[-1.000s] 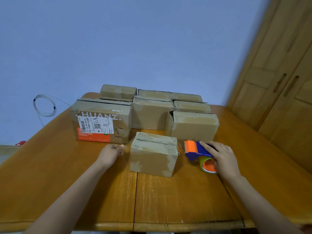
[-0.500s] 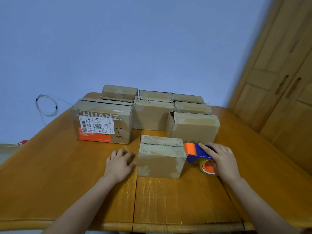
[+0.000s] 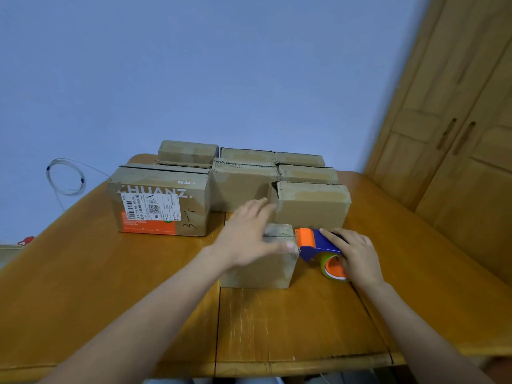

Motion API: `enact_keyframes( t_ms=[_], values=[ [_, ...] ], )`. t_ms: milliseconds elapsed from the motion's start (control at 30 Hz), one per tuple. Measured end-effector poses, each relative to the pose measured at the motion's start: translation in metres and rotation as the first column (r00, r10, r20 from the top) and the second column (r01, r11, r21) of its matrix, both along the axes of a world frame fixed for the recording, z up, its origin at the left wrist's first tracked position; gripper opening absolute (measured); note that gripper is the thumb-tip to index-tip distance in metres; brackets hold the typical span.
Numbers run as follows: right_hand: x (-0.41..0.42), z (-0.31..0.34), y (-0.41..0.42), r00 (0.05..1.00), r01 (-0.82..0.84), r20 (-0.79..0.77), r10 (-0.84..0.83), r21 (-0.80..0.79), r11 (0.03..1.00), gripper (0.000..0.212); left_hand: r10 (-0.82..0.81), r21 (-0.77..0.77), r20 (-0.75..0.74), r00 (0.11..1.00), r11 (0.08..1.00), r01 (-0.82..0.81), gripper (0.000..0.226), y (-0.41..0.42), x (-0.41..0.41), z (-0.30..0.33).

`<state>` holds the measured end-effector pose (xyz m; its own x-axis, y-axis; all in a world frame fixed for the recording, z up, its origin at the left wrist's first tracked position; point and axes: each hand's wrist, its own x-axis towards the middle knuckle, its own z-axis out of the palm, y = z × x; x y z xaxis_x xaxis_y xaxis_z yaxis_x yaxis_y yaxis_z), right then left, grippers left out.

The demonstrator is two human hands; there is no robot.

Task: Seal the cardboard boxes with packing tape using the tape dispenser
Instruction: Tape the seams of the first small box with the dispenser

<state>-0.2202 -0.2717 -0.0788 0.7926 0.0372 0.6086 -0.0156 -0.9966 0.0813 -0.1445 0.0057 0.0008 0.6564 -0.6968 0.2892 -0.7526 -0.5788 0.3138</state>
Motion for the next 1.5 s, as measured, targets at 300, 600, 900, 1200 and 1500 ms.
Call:
enact_keyframes(
  t_ms=[300, 600, 900, 1200, 1500],
  values=[
    [-0.014, -0.003, -0.008, 0.997, 0.072, 0.008, -0.076, 0.223, 0.972, 0.075, -0.053, 0.401, 0.058, 0.997, 0.916, 0.025, 0.086, -0.014, 0.015, -0.024],
    [0.003, 0.007, 0.021, 0.997, -0.064, 0.067, 0.047, 0.291, 0.955, 0.084, 0.0, 0.454, 0.023, 1.0, 0.891, -0.011, 0.083, 0.034, 0.025, -0.019],
    [0.013, -0.001, 0.037, 0.989, -0.147, 0.064, 0.133, 0.525, 0.838, 0.085, 0.028, 0.439, 0.007, 1.0, 0.898, -0.029, 0.082, 0.051, 0.025, -0.02],
    [0.006, 0.001, 0.038, 0.987, -0.151, -0.024, 0.158, 0.185, 0.971, 0.075, 0.031, 0.407, -0.011, 0.999, 0.913, -0.024, 0.082, 0.052, 0.028, -0.023],
    [0.013, 0.01, 0.045, 0.983, -0.172, -0.083, 0.165, -0.085, 0.981, 0.077, 0.036, 0.394, -0.009, 0.999, 0.919, -0.029, 0.082, 0.051, 0.029, -0.025]
  ],
)
